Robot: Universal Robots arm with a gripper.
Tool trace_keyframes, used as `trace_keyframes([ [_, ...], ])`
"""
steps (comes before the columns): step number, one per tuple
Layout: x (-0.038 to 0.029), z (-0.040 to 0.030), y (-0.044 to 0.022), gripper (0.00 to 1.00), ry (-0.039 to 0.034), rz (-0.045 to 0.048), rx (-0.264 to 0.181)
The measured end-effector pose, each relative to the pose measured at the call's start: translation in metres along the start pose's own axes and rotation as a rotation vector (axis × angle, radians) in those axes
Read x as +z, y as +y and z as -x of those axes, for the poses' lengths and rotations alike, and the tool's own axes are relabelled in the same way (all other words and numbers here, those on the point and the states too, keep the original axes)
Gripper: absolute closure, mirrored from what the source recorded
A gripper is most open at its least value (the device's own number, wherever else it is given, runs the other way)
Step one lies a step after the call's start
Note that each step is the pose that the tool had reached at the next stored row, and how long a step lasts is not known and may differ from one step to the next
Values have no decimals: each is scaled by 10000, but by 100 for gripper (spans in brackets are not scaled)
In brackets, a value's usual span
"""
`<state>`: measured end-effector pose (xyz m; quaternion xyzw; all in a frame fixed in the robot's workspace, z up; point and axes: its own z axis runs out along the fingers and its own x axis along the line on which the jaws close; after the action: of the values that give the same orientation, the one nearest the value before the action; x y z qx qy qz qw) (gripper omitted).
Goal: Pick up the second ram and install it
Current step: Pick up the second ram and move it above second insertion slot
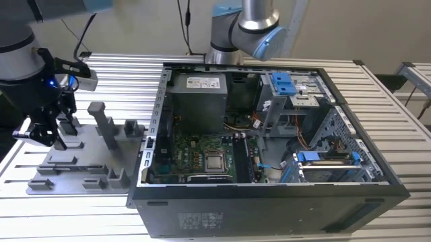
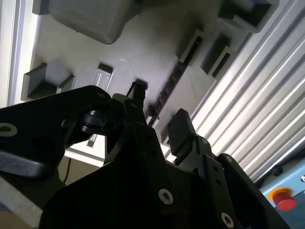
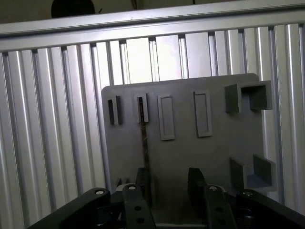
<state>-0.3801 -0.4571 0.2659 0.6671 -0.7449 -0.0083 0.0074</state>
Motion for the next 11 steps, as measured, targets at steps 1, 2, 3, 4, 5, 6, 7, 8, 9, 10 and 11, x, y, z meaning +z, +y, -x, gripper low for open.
trace_keyframes([
  [1, 15, 0, 0, 52, 0, 0, 0],
  [2, 32, 0, -1, 52, 0, 0, 0],
  [3, 47, -1, -2, 52, 0, 0, -2],
  [4, 62, -1, -2, 52, 1, 1, -2],
  [5, 78, -1, -3, 52, 0, 0, -2],
  [6, 93, -1, -3, 52, 1, 1, -2],
  [7, 108, -1, -3, 52, 0, 0, -2],
  [8, 122, 0, -3, 52, 0, 1, 0],
  [9, 136, 0, -3, 52, 0, 1, 1],
  [10, 146, 0, -3, 52, 0, 0, 0],
  [11, 155, 0, -4, 52, -1, 0, 0],
])
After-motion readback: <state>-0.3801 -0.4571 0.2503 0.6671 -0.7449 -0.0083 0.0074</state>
